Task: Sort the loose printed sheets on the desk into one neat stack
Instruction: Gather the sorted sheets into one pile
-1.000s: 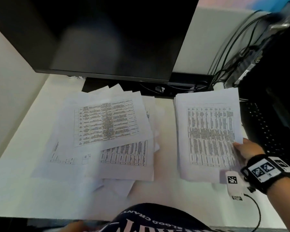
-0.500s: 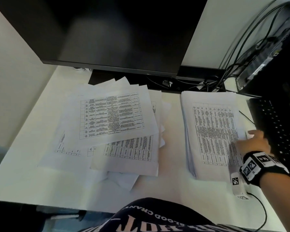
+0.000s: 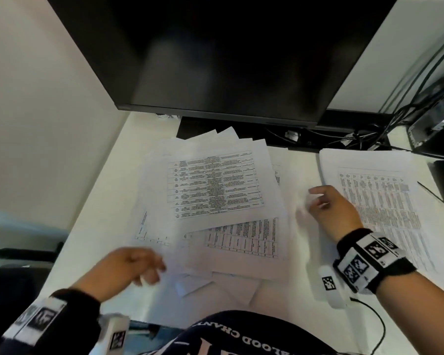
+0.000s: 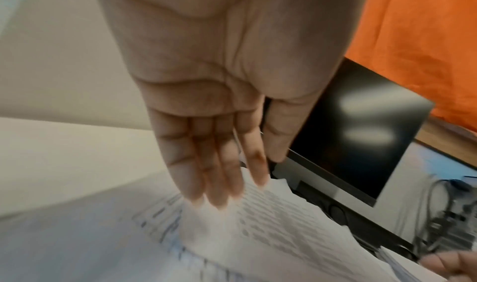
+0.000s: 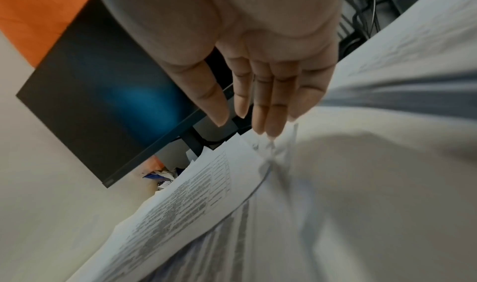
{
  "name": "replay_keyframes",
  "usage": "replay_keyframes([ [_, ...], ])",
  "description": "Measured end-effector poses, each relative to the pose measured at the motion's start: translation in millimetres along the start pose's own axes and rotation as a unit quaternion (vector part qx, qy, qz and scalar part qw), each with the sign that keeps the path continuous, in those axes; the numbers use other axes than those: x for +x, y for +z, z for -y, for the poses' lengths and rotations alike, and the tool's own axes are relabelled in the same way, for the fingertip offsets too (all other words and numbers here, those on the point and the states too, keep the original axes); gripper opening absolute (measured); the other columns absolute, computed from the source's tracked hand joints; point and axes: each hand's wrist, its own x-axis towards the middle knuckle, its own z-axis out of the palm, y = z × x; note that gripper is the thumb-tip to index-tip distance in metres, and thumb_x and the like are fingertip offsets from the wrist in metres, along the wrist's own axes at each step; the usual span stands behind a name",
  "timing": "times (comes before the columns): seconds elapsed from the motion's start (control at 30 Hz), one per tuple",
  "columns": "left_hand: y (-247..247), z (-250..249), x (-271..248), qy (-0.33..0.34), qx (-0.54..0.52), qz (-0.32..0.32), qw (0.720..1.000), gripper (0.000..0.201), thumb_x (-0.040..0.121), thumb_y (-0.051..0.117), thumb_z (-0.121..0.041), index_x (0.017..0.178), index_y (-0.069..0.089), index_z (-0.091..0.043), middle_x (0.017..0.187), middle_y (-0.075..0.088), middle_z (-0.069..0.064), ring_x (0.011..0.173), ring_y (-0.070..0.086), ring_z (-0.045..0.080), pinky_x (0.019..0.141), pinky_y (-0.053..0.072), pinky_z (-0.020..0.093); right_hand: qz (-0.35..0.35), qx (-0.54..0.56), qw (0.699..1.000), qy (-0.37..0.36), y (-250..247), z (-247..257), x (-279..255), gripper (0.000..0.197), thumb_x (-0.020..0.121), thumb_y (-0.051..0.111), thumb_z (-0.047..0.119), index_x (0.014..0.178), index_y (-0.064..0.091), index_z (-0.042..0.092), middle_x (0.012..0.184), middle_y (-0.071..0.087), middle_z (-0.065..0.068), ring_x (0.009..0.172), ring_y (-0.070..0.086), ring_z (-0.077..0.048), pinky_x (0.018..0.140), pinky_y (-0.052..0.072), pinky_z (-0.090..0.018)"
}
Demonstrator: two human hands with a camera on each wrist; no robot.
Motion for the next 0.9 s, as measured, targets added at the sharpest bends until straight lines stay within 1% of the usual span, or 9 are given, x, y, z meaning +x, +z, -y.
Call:
replay_keyframes([
  [0.1,-31.0,-8.4,36.4,0.07,-0.005,-0.174,0.982,0.015,0.091,0.059,-0.014,0.089,0.072,-0.022,0.087,0.073,-0.004,0.083,0.065,0.016,0.078,0.049,0.031,0.031,0.035,0.999,0.018,28.1,24.1,3.8,0.027,0.089,0.056,0.015,0.115,0.056,0.022,0.089,0.06,0.004,0.075,0.054,-0.01,0.061,0.038,-0.022],
  [0.17,-46.7,-9.7,63.2,0.058,-0.036,-0.227,0.972,0.016,0.09,0.059,-0.014,0.094,0.07,-0.026,0.097,0.07,-0.005,0.091,0.064,0.017,0.087,0.05,0.036,0.032,0.049,0.997,0.044,41.1,35.6,9.2,0.03,0.088,0.058,0.018,0.119,0.055,0.019,0.099,0.062,0.001,0.082,0.056,-0.015,0.071,0.042,-0.027],
  [0.3,-48.1,-5.4,101.1,0.012,-0.179,-0.212,0.961,0.024,0.09,0.058,-0.008,0.114,0.062,-0.011,0.092,0.067,0.008,0.084,0.062,0.027,0.076,0.051,0.035,0.023,0.027,0.995,0.091,62.3,49.5,20.4,0.047,0.088,0.062,0.025,0.13,0.046,0.016,0.13,0.055,-0.009,0.107,0.056,-0.026,0.087,0.041,-0.029],
  [0.4,-39.5,-12.6,114.1,-0.006,-0.24,-0.202,0.95,0.03,0.091,0.059,-0.007,0.12,0.052,-0.006,0.088,0.061,0.014,0.068,0.057,0.023,0.063,0.048,0.034,0.027,0.01,0.994,0.108,75.1,53.1,22.2,0.056,0.086,0.064,0.028,0.135,0.04,0.013,0.137,0.051,-0.009,0.118,0.053,-0.029,0.093,0.041,-0.033],
  [0.57,-37.0,-17.3,122.1,-0.008,-0.144,-0.143,0.979,0.031,0.089,0.064,-0.019,0.117,0.051,-0.013,0.088,0.067,0.012,0.062,0.058,0.02,0.057,0.049,0.03,0.004,0.011,0.991,0.131,83.4,56.5,20.5,0.041,0.087,0.063,0.018,0.125,0.049,0.012,0.126,0.059,-0.009,0.107,0.058,-0.03,0.089,0.047,-0.038],
  [0.63,-41.1,-20.5,121.4,0.015,-0.059,-0.14,0.988,0.026,0.089,0.064,-0.023,0.112,0.054,-0.017,0.097,0.065,0.009,0.071,0.061,0.019,0.064,0.051,0.03,0.012,-0.002,0.993,0.115,80.1,57.7,18.5,0.031,0.09,0.059,0.016,0.121,0.056,0.012,0.12,0.064,-0.009,0.102,0.059,-0.028,0.089,0.046,-0.035],
  [0.73,-50.0,-29.2,120.2,0.135,0.032,-0.256,0.957,0.038,0.084,0.069,-0.023,0.118,0.053,-0.021,0.109,0.054,-0.001,0.096,0.055,0.019,0.087,0.047,0.034,0.026,0.022,0.996,0.086,68.8,65.4,11.5,0.027,0.091,0.057,0.014,0.118,0.062,0.016,0.111,0.068,-0.003,0.098,0.061,-0.023,0.09,0.047,-0.032],
  [0.8,-57.2,-41.1,116.9,0.237,0.075,-0.309,0.918,0.056,0.079,0.074,-0.025,0.129,0.048,-0.023,0.12,0.043,-0.01,0.111,0.041,0.011,0.097,0.035,0.029,0.044,0.023,0.997,0.055,61.1,75.9,5.7,0.026,0.091,0.058,0.015,0.116,0.064,0.018,0.1,0.067,0.002,0.09,0.061,-0.018,0.083,0.048,-0.029],
  [0.9,-62.0,-62.0,111.1,0.275,0.101,-0.225,0.929,0.07,0.074,0.077,-0.036,0.135,0.042,-0.035,0.13,0.041,-0.016,0.119,0.034,0.004,0.102,0.028,0.027,0.093,0.028,0.995,0.007,56.6,92.6,-3.9,0.016,0.091,0.058,0.017,0.101,0.068,0.024,0.08,0.063,0.01,0.071,0.055,-0.008,0.062,0.041,-0.022],
])
